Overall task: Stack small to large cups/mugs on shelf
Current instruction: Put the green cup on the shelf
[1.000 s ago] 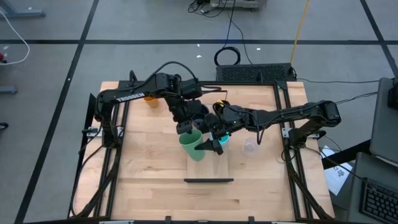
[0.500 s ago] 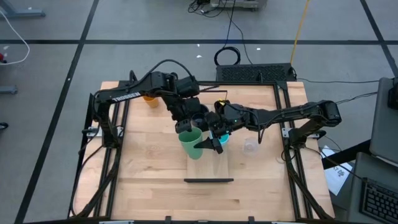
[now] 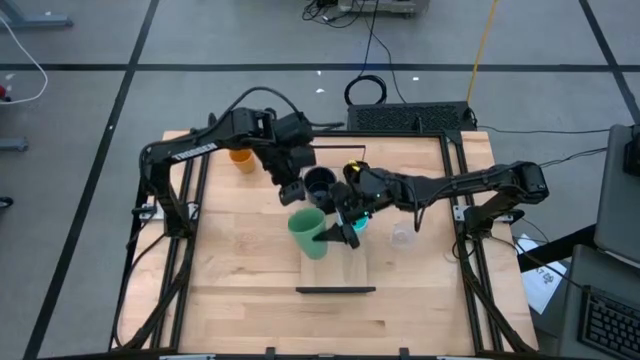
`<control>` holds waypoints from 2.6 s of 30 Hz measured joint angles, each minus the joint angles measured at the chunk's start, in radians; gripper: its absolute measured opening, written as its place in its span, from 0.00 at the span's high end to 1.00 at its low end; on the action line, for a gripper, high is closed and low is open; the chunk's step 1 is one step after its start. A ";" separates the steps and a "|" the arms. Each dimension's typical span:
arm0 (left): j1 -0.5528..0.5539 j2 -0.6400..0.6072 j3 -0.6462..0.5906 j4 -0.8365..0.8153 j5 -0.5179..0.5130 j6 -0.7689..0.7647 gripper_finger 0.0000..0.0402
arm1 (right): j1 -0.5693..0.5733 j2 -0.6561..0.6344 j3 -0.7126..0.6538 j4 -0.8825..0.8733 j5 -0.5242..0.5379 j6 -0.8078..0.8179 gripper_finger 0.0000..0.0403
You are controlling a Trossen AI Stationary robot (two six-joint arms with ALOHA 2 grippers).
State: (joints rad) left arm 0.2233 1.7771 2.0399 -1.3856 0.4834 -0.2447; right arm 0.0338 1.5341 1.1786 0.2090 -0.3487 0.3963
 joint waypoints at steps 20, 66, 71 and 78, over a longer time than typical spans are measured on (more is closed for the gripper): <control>0.058 -0.322 0.000 -0.029 -0.283 -0.186 0.92 | 0.001 0.000 -0.002 -0.033 0.197 -0.181 0.21; 0.024 -0.422 0.000 0.060 -0.381 -0.262 0.92 | 0.025 0.109 -0.165 0.202 0.511 -0.248 0.21; 0.024 -0.422 0.000 0.067 -0.381 -0.263 0.92 | 0.027 0.118 -0.163 0.233 0.534 -0.252 0.21; 0.024 -0.422 0.000 0.090 -0.381 -0.261 0.92 | 0.019 0.118 -0.214 0.260 0.564 -0.224 0.21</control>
State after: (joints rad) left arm 0.2474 1.3548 2.0399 -1.2955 0.1028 -0.5056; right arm 0.0525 1.6520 0.9644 0.4690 0.2157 0.1724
